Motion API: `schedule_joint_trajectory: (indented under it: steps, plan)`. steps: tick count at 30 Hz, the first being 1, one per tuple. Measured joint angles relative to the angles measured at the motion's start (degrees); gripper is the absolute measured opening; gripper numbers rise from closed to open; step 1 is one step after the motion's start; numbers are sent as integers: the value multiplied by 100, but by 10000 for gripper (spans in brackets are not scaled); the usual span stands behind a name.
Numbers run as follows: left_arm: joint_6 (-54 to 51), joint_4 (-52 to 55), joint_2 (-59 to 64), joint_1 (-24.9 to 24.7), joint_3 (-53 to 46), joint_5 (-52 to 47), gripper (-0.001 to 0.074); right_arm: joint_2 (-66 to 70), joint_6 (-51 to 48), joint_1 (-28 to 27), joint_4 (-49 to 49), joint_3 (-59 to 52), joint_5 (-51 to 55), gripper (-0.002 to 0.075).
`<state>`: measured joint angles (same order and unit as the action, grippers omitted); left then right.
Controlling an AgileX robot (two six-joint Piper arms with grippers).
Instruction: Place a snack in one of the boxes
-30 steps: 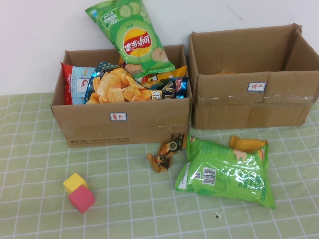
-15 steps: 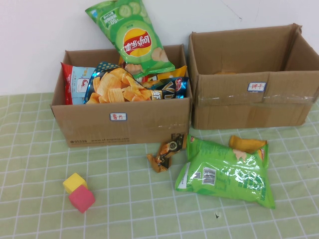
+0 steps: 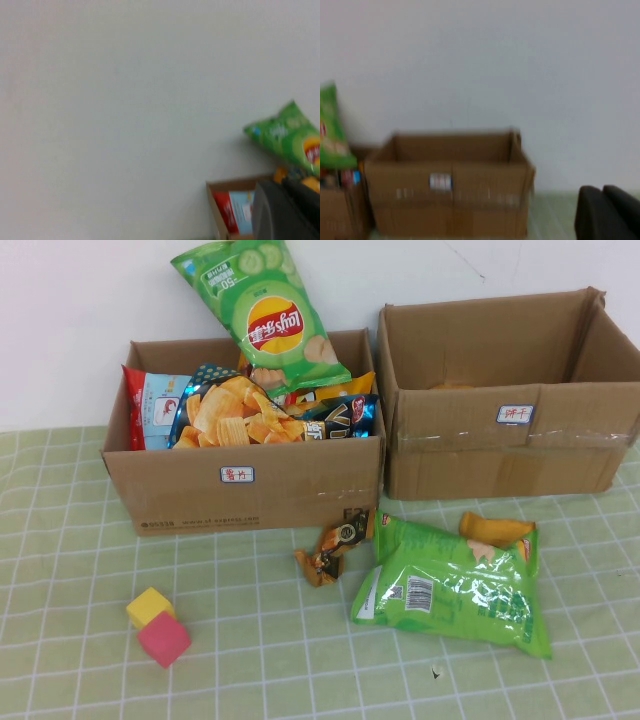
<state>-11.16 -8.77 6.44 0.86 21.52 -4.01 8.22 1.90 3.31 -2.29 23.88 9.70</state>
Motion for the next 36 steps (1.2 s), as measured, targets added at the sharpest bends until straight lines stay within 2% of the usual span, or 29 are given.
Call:
schedule_joint_trajectory:
  steps: [5, 8, 15, 20, 25, 28, 31, 36]
  plan:
    - [-61, 61, 444, 0, 48, -1072, -3, 893, -74, 0, 10, -76, 1780, 11]
    - [-83, 61, 512, 0, 51, -1474, -2, 1316, -111, 0, 75, -141, 2234, 11]
    - [-108, 61, 521, 0, 72, -1891, -2, 2069, -124, 0, 274, -153, 2303, 11]
    - [-108, 61, 562, 0, 72, -2485, -3, 2659, -190, 0, 331, -153, 1988, 11]
    - [-85, 6, 906, 0, 72, -3233, -3, 3456, -1165, 243, 1099, -153, 1396, 20]
    - [-72, -89, 1252, 0, 72, -3474, -3, 3956, -2232, 604, 1795, -140, 1093, 78]
    - [-59, -170, 1515, 0, 72, -3446, -2, 4552, -2861, 962, 2447, 17, 932, 190]
    - [-23, -343, 1631, 0, 72, -3315, -3, 5862, -3116, 1296, 3359, 685, 770, 492]
